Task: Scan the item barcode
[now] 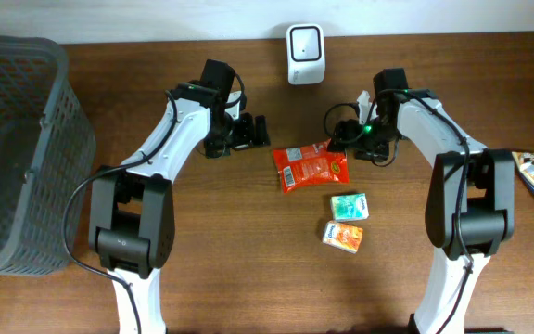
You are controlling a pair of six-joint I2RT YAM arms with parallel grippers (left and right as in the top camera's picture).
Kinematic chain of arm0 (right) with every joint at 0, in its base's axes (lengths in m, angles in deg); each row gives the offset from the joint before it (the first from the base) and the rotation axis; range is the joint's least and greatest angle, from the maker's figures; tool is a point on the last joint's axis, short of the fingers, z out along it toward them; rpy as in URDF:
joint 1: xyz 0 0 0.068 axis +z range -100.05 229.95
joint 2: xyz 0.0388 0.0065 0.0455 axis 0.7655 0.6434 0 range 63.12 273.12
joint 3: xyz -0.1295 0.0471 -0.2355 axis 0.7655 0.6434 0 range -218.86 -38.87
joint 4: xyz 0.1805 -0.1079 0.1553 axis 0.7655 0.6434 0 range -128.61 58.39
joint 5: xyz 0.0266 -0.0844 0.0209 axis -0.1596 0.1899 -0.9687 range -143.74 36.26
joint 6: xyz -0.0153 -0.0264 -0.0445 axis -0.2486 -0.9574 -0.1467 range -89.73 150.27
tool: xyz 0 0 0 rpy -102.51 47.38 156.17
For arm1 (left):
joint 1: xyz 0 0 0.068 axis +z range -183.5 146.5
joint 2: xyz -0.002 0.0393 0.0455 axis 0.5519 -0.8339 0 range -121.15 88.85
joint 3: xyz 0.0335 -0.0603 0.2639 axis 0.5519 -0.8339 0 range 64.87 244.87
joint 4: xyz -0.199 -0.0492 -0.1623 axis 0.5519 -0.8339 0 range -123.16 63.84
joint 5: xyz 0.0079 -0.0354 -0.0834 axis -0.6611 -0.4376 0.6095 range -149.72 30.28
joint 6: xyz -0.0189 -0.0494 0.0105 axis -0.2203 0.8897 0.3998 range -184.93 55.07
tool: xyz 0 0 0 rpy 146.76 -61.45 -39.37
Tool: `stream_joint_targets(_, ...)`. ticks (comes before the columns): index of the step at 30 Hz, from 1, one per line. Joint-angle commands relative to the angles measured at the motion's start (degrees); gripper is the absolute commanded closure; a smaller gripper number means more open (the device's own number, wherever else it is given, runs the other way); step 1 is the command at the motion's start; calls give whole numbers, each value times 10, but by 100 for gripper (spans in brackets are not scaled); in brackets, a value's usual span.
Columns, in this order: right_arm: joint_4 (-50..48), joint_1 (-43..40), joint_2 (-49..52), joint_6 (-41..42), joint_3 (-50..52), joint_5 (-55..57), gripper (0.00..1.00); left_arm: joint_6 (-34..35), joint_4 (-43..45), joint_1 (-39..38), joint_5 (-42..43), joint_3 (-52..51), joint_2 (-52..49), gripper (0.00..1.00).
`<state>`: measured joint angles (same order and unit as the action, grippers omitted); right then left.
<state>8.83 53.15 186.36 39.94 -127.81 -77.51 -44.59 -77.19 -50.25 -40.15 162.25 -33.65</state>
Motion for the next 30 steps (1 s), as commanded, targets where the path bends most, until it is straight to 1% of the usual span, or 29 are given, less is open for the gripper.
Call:
stream_joint_targets(1, -30, 8, 26, 2, 22, -3, 21, -7, -3, -1, 10, -2, -3, 1)
stream_joint_targets(4, -87, 15, 39, -7, 60, -87, 22, -7, -7, -1, -9, -2, -4, 1)
stream_joint_targets(7, -102, 19, 39, -7, 92, -94, 39, -7, -13, -1, -14, -2, -4, 1)
stream_joint_targets(9, -112, 20, 39, -7, 105, -94, 58, -7, -13, -1, -14, -2, -4, 1)
stream_joint_targets(10, -118, 20, 39, -7, 110, -94, 73, -7, -14, -1, -14, -2, -4, 1)
stream_joint_targets(12, -120, 20, 39, -7, 111, -94, 96, -7, -14, -1, -14, -2, -4, 1)
stream_joint_targets(14, -118, 18, 39, -7, 106, -95, 96, -7, -14, -1, -14, -2, -4, 1)
stream_joint_targets(16, -77, 8, 31, -9, 76, -94, 96, -7, -16, -1, -14, -2, -4, 1)
stream_joint_targets(17, -40, -1, 19, -26, 47, -94, 96, -8, -16, -1, -16, -2, -4, 1)
stream_joint_targets(19, 55, -18, -21, -39, -36, -29, 96, -7, -16, -1, -19, -2, -4, 1)
stream_joint_targets(22, 161, -17, -66, -39, -145, 110, 96, -7, -14, -1, -19, -2, -4, 1)
stream_joint_targets(23, 180, -16, -72, -39, -167, 133, 96, -7, -13, -1, -20, -2, -4, 1)
stream_joint_targets(25, 227, -13, -86, -39, -222, 165, 96, -7, -12, -1, -20, -2, -4, 1)
stream_joint_targets(27, 266, -5, -88, -39, -263, 170, 96, -7, -11, -1, -20, -2, -4, 1)
stream_joint_targets(30, 283, 25, -87, -39, -279, 174, 96, -7, -9, -1, -20, -2, -4, 1)
